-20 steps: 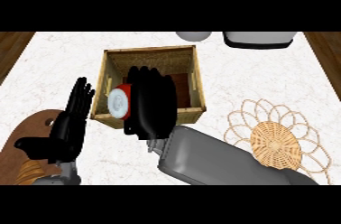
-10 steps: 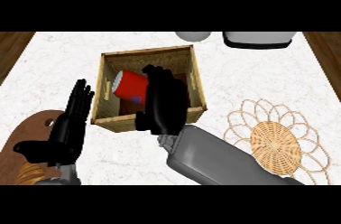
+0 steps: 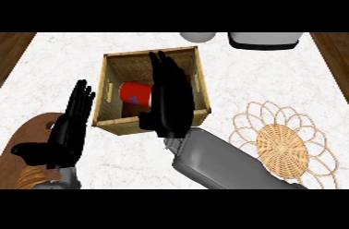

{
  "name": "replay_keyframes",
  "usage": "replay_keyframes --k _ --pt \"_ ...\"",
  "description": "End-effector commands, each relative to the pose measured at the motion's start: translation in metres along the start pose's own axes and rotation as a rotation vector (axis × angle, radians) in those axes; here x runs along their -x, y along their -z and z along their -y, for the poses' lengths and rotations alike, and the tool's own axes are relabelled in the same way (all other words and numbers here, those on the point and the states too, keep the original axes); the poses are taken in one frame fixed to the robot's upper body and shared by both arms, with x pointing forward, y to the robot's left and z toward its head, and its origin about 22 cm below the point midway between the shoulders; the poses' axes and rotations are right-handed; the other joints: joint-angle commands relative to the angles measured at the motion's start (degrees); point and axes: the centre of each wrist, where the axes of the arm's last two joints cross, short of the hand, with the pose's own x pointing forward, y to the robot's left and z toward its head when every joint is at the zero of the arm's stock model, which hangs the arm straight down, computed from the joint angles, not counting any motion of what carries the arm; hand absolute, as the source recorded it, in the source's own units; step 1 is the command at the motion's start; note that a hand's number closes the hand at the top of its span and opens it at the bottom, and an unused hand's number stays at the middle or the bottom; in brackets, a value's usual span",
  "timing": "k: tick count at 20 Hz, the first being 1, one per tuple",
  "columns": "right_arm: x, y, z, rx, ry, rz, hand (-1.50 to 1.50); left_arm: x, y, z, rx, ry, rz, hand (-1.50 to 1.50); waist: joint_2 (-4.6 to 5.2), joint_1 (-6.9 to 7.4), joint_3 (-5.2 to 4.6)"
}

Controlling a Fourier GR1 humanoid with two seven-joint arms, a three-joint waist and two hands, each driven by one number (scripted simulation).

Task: Pick the can from the placemat and place it in the basket

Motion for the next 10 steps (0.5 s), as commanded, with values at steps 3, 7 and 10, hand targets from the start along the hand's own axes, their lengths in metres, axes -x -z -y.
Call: replay_keyframes --k 3,7,10 --pt "-0.019 0.004 0.016 0.176 0.079 -0.036 -1.50 -0.007 -0.005 0.000 -0.012 -0.002 0.008 0.00 -0.03 -0.19 -0.06" --pt "-0.015 0.002 0.035 0.246 0.109 -0.077 -1.50 -0.005 0.001 -0.007 -0.031 -0.003 -0.002 0.00 -0.16 -1.17 -0.05" --pt "-0.011 -0.016 0.045 0.274 0.076 -0.109 -1.50 0.001 -0.015 0.012 -0.037 0.007 -0.007 0.00 -0.43 -1.60 -0.03"
